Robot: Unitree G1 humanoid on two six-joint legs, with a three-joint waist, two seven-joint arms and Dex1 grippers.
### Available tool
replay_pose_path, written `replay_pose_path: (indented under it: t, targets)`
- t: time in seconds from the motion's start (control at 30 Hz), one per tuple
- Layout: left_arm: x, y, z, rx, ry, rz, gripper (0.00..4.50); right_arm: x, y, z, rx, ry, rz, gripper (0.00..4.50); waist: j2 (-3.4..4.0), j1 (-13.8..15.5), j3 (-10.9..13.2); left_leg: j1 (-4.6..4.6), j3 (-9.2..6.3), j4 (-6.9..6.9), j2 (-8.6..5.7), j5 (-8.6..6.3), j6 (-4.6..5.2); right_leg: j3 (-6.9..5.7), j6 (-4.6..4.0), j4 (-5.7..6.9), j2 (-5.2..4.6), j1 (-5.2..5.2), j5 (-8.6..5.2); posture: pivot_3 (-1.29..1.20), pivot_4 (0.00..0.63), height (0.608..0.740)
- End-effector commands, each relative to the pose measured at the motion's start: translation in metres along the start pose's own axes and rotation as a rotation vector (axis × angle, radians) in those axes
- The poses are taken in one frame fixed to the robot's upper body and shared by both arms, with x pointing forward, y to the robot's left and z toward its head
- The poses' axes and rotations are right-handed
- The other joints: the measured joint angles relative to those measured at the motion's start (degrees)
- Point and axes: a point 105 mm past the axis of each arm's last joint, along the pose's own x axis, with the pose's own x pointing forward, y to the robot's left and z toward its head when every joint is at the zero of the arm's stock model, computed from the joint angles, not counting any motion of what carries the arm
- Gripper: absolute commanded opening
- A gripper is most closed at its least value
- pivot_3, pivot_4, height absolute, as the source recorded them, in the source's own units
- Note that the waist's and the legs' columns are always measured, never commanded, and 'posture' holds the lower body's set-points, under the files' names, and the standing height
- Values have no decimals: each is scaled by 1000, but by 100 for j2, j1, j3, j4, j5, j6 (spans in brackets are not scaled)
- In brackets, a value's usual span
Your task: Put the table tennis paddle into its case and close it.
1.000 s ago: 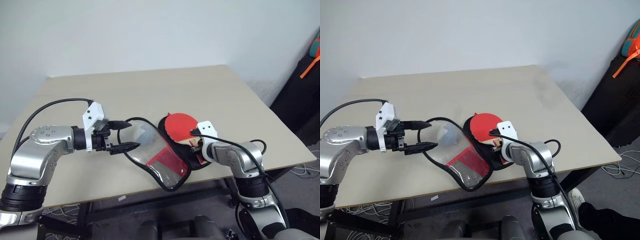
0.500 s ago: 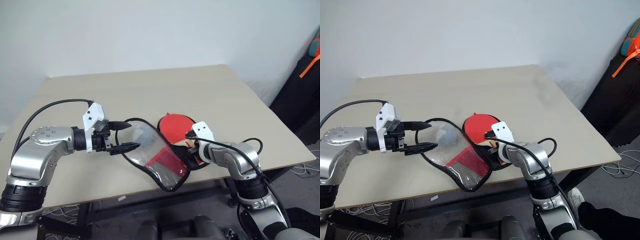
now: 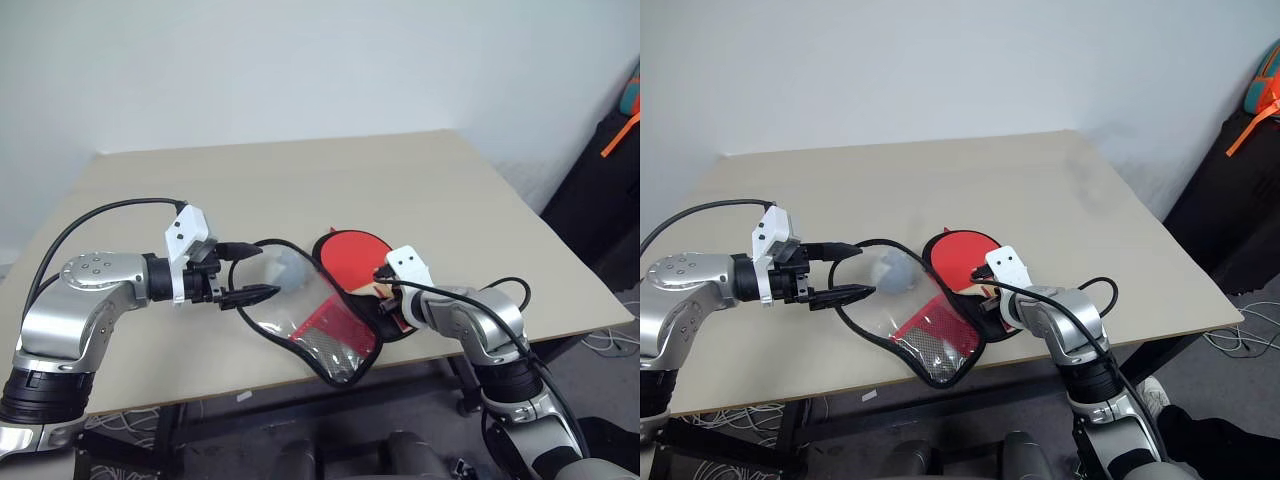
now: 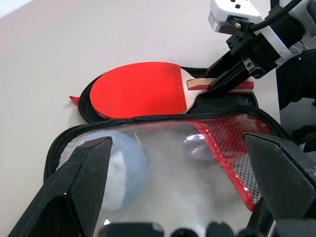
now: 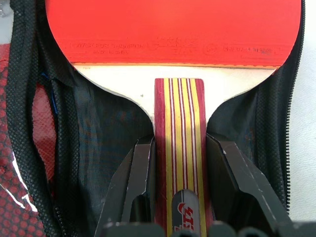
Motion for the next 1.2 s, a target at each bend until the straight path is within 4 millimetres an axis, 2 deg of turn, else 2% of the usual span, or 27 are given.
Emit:
replay_pose_path:
  t: [0.03, 0.37, 0.4, 0.57, 0.67, 0.77, 1.03, 1.2]
  targets:
    - [-5, 0, 13, 41, -32, 12, 4500, -1, -4, -1, -10, -1, -22, 1111, 0, 20, 0, 0, 0, 0, 0, 0, 0, 0, 0, 0, 0, 0, 0, 0, 0, 740]
    - [-4, 2, 14, 37, -33, 16, 4500, 3, -7, 2, -19, 7, -32, 1111, -1, 39, -1, 0, 0, 0, 0, 0, 0, -1, 0, -1, 0, 1, 0, 0, 0, 740]
    - [-4, 2, 14, 37, -33, 16, 4500, 4, -8, 3, -19, 4, -35, 1825, -1, 39, 0, 1, 0, 0, 0, 0, 0, -1, 0, -1, 0, 1, 0, 0, 0, 740]
    - [-5, 2, 14, 37, -34, 19, 4500, -1, -13, 13, -18, -32, -28, 3487, -1, 36, 0, 3, 1, 1, 1, 0, 0, -1, 0, 1, 0, 0, 0, 0, 0, 740]
    - [-6, 2, 15, 38, -34, 20, 4500, -13, -15, 21, -48, -70, 23, 4474, -1, 40, 1, 0, 1, 0, 1, 0, 0, -1, -1, 0, 0, -1, 0, 0, 0, 740]
    - [-9, 3, 16, 36, -35, 22, 4500, -31, -13, 32, -80, -114, 121, 4474, -3, 39, 3, -2, 2, 3, -3, 0, 0, -1, 0, -2, -4, 1, 0, 0, 0, 740]
    - [-27, 7, 23, 24, -47, 44, 4500, -82, -34, 65, -220, -299, 271, 4474, -6, 40, 7, 0, 1, -2, 4, 0, 0, -6, -1, -5, 1, -1, -1, 0, 0, 740]
    - [-46, 11, 17, 8, -14, 84, 4500, -102, -64, 67, -360, -350, 259, 4474, -15, 40, 14, 0, 9, 1, 3, 0, 0, -3, -12, -7, -4, -1, -9, 0, 0, 740]
